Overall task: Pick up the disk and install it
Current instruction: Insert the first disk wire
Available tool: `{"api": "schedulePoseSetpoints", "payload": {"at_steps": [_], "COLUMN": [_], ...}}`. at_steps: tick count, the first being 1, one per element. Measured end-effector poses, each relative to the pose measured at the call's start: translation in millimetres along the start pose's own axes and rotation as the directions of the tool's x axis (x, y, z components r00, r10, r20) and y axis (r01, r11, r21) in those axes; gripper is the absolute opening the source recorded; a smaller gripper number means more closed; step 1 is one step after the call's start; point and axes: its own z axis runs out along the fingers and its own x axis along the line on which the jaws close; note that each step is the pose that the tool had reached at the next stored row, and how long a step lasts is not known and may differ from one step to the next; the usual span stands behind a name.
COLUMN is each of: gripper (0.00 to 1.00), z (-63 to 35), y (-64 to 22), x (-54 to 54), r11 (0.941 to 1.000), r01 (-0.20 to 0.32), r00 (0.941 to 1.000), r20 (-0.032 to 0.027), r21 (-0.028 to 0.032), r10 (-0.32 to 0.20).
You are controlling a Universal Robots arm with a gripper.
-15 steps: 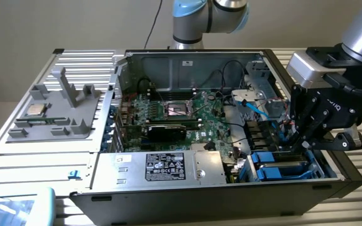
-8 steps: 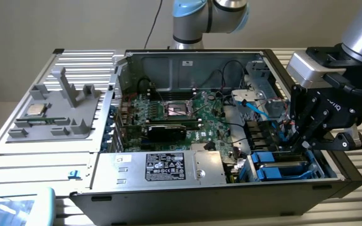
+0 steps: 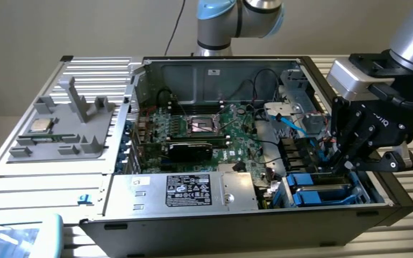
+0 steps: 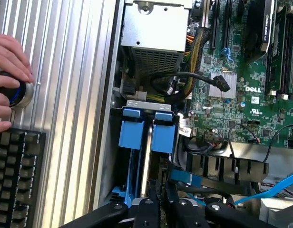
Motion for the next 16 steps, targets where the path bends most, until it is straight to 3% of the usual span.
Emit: {"api": "schedulePoseSetpoints", "payload": {"at_steps": [4,8,16], "gripper": [0.16,0.16,0.16], "z": [0.5,1.2,3.1], "y": [-0.3,-0.8,-0.9], "x": [-3.5,-7.3,-7.5], "r11": [1.0,1.0,0.996], "r01": [-0.002,-0.004,-0.09], "r00": [0.9998,0.9996,0.9957], "r20": [-0.0178,-0.0293,-0.0254], "r21": [-0.0017,-0.0028,-0.0053], "r10": [0.002,0.004,0.089]}}
